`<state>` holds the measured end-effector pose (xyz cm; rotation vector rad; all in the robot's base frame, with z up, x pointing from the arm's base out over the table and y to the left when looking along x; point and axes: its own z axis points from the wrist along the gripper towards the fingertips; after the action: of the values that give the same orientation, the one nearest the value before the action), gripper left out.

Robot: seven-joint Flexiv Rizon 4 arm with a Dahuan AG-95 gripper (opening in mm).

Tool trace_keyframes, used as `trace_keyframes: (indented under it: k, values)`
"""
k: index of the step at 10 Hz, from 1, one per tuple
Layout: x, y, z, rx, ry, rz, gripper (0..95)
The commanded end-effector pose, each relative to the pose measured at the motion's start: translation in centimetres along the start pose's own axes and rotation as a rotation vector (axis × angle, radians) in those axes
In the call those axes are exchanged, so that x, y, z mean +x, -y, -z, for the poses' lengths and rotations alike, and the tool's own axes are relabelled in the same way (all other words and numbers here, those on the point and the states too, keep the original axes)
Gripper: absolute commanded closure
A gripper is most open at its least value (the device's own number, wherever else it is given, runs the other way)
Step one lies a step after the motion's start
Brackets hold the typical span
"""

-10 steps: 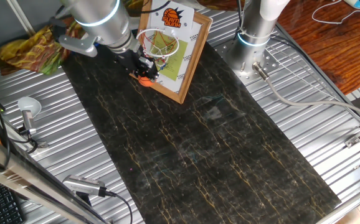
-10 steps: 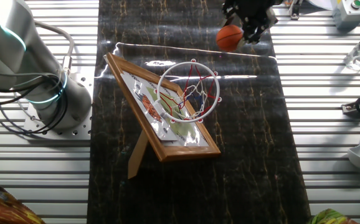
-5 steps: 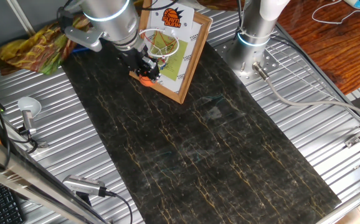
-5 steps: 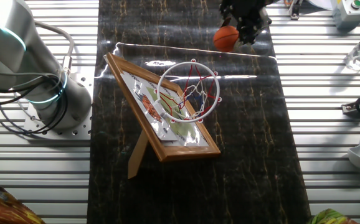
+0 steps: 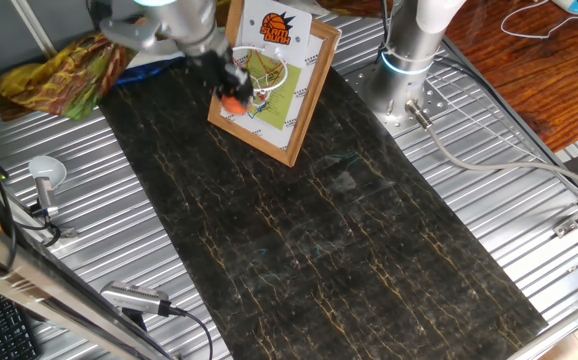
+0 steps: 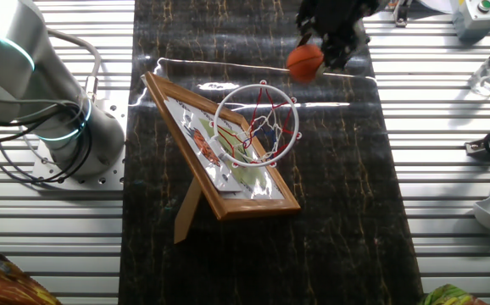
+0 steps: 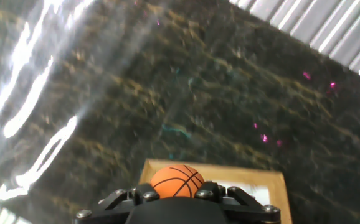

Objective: Grab a basketball, release it and shoot it into the basket

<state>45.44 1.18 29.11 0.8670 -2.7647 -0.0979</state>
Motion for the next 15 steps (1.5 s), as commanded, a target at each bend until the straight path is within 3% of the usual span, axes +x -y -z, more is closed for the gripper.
trace_keyframes:
  k: [1, 2, 6, 15]
  values:
    - [2.3, 0.4, 1.1, -0.014, -0.028, 0.018, 95.0]
    - [3.7, 0.6, 1.2, -0.019, -0.033, 0.031, 95.0]
    - [6.5, 0.4, -0.7, -0.018, -0.03, 0.05, 95.0]
    - [6.5, 2.5, -4.1, -0.008, -0.006, 0.078, 95.0]
